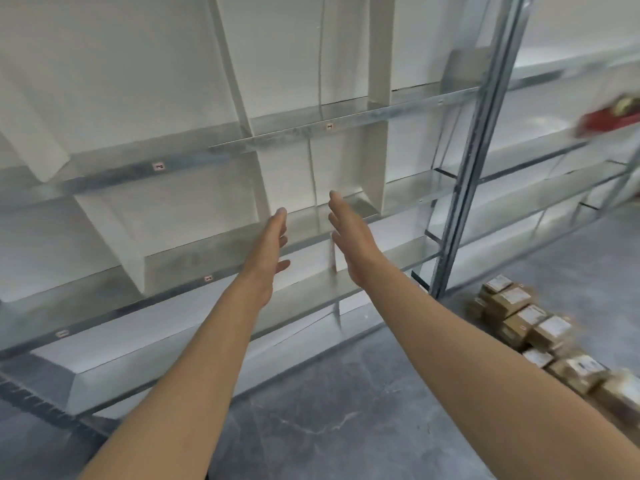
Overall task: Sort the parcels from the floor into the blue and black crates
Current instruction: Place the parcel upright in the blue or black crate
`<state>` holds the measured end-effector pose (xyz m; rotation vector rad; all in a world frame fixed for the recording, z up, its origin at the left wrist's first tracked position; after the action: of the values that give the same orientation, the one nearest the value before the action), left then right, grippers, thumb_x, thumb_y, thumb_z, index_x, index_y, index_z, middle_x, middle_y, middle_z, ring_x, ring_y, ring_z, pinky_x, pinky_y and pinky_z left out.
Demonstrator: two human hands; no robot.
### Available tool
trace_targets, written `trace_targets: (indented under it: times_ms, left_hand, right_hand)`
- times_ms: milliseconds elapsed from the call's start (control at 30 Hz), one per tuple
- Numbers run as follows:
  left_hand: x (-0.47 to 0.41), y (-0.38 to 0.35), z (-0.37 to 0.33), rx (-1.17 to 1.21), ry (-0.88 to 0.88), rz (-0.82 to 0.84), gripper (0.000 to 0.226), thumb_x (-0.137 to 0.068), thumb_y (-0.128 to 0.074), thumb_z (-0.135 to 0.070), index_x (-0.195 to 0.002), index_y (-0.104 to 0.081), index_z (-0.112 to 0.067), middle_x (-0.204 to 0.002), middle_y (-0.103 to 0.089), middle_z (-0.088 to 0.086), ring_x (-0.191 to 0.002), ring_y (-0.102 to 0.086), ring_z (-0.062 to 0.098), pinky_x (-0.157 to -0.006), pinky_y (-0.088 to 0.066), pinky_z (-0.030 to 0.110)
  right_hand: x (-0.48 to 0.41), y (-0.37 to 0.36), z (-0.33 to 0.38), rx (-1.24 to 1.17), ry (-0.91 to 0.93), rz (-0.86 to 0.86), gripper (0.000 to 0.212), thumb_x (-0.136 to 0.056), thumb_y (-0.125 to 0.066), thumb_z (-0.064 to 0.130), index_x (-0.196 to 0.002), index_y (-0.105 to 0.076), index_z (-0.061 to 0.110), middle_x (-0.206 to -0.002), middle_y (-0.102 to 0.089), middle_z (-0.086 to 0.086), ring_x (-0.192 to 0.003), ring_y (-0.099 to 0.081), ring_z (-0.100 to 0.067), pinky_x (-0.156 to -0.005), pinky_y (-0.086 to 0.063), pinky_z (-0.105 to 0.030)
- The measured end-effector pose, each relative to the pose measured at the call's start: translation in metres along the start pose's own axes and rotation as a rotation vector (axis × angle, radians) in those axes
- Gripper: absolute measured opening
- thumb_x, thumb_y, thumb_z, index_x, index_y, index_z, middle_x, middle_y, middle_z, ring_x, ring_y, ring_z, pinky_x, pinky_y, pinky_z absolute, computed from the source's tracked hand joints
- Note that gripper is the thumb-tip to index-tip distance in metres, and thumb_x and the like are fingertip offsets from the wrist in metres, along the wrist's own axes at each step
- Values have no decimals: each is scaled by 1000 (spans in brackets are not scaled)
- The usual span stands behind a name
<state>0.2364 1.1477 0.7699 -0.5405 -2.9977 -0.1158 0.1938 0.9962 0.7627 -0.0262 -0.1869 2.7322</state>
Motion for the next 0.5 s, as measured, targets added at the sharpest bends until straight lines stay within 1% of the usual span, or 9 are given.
trace_targets:
  times_ms: [100, 167, 233, 300, 400, 500]
  left_hand:
    - [-20, -74, -1, -20, -1, 83, 59, -101, -43, -63, -150, -47, -30, -150, -49, -10, -131, -50, 10, -111, -43, 48]
    - [-31, -123, 2, -28, 8, 139, 56, -102, -43, -62, -147, -50, -30, -149, -50, -9, -130, -51, 11, -110, -44, 48]
    - [-40, -170, 9, -46, 28, 208, 59, -101, -43, -62, -149, -48, -28, -148, -51, -9, -129, -51, 10, -107, -46, 45]
    - [-49, -216, 17, -58, 40, 288, 62, -101, -42, -63, -151, -46, -27, -150, -50, -9, -130, -51, 9, -107, -46, 45]
    - [-65, -285, 27, -89, 50, 417, 67, -101, -40, -65, -155, -42, -26, -155, -46, -8, -136, -47, 11, -112, -42, 48]
    - [-83, -347, 42, -128, 69, 532, 67, -101, -39, -65, -155, -41, -25, -157, -44, -8, -137, -45, 11, -114, -40, 48]
  right_hand:
    - [-10, 72, 2, 13, 8, -89, 75, -98, -42, 74, -162, -34, 36, -169, -33, 13, -155, -30, -11, -129, -23, -48]
    - [-12, 118, 1, -6, 2, -156, 74, -100, -42, 73, -163, -33, 35, -170, -32, 11, -156, -30, -13, -129, -22, -49]
    - [-12, 163, -2, -19, -8, -220, 73, -101, -40, 71, -163, -33, 34, -170, -31, 10, -156, -30, -14, -129, -23, -50]
    - [-13, 205, -8, -27, -21, -275, 70, -103, -39, 69, -163, -32, 34, -170, -31, 11, -156, -28, -14, -129, -20, -48]
    - [-12, 264, -16, -46, -37, -364, 68, -105, -36, 68, -165, -28, 34, -171, -28, 9, -158, -25, -15, -128, -18, -45]
    - [-20, 320, -28, -25, -59, -478, 69, -105, -34, 66, -164, -31, 30, -170, -32, 6, -156, -29, -17, -125, -25, -42]
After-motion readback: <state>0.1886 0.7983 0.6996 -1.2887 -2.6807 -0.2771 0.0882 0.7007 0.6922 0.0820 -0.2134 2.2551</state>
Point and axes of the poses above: each hand's wrist, its own x-axis away from the middle knuckle, its own y-axis out of the back of the hand, z = x × y, the point moved 9 cm from there along -x, towards the middle knuckle
